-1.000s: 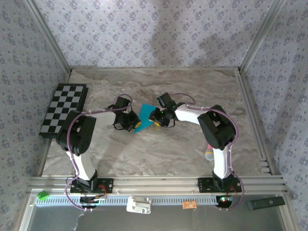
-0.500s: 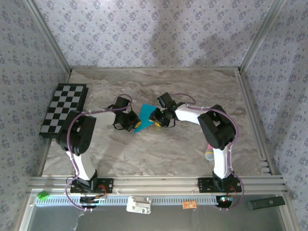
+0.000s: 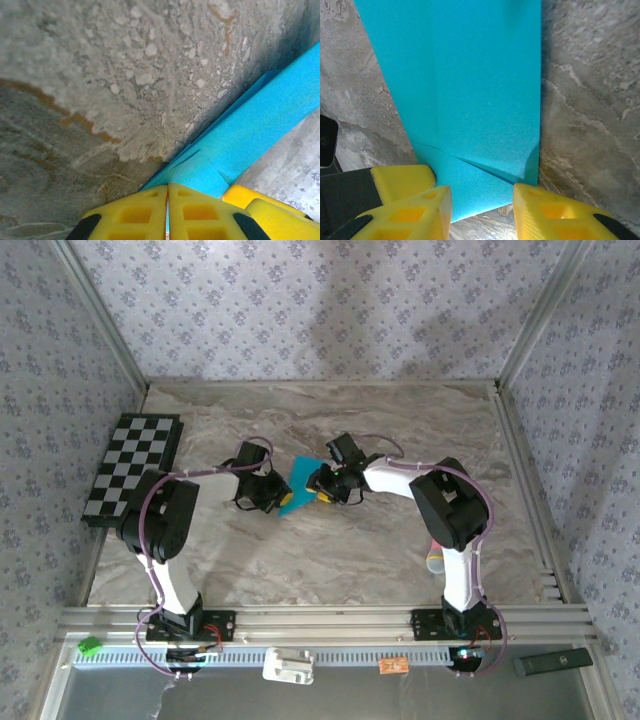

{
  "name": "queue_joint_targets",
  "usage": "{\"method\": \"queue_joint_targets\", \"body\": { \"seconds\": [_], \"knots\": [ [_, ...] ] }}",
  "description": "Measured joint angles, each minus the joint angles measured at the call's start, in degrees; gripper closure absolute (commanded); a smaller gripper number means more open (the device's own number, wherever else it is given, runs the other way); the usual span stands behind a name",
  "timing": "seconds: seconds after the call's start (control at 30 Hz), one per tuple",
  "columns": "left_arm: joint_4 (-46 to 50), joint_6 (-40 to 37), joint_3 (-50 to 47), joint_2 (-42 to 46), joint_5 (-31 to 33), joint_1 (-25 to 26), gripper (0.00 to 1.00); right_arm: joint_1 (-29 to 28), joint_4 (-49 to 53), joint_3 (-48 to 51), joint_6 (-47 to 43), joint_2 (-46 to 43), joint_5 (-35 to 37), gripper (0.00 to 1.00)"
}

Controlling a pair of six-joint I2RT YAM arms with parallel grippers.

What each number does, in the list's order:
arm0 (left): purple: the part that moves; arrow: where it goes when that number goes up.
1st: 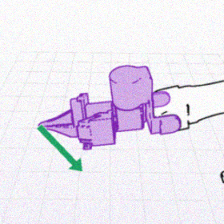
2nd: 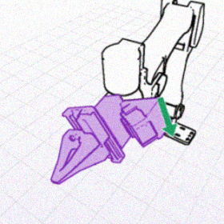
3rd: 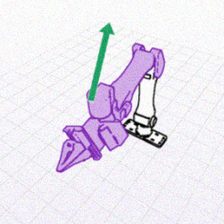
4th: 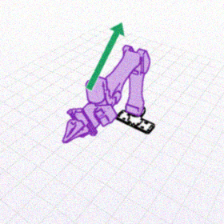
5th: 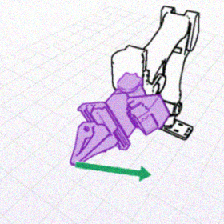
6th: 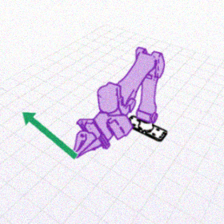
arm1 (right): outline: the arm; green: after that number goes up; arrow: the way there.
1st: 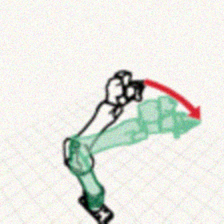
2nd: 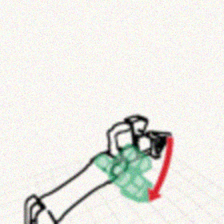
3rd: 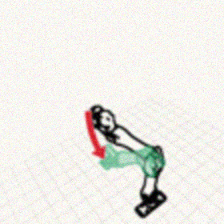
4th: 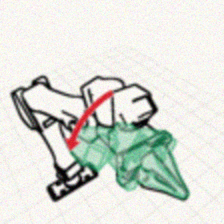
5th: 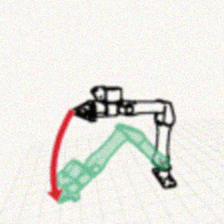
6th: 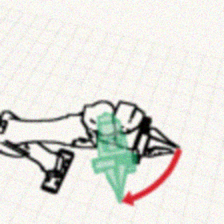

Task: Fold a paper plane with a square sheet of paper (pick it up from the middle)
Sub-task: Fold the wing for the fifth time at the center of the table.

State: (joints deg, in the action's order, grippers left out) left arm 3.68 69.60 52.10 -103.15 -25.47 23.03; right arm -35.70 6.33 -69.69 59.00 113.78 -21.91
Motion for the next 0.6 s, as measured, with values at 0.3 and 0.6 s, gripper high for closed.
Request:
{"method": "queue_joint_targets", "body": {
  "seconds": [0.3,0.6],
  "knots": [
    [-3.0,1.7,-1.9,0.3,-2.2,-1.3,0.91,0.1,-0.1,1.7,0.1,-1.1,1.3,0.62],
    [-4.5,3.1,-2.7,0.3,-3.3,-1.8,0.91,0.1,-0.2,1.8,0.1,-1.1,1.0,0.64]
  ]
}}
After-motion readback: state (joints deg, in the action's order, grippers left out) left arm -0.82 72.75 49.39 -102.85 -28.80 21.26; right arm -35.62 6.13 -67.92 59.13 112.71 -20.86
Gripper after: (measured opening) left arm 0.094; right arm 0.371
